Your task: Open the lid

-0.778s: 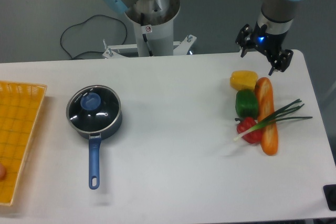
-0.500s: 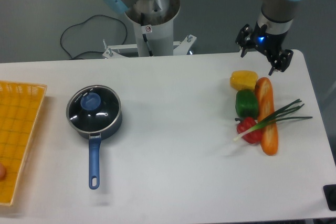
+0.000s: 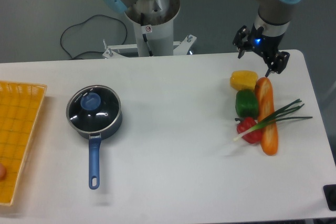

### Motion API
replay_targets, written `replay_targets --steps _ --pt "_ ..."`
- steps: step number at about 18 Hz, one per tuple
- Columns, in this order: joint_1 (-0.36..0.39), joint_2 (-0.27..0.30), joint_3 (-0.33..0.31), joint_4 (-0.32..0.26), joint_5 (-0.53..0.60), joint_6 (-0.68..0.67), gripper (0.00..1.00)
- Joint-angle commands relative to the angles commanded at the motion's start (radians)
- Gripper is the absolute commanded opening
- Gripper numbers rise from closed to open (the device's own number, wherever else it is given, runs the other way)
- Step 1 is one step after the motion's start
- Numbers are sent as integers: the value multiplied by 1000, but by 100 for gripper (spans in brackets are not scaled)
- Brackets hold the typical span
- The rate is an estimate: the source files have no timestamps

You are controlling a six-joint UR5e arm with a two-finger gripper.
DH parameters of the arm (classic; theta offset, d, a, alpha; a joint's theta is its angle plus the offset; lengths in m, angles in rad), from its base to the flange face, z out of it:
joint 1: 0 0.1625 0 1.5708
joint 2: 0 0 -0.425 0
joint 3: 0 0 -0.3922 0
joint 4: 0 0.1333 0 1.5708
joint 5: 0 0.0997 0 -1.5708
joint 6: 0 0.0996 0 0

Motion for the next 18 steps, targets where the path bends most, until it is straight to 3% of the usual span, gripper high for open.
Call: replay_targets --steps 6,10,18 --pt "-27 40 -40 6 0 -5 100" --pt "-55 101 -112 64 2 -118 100" --pt "-106 239 -190 26 -9 -173 100"
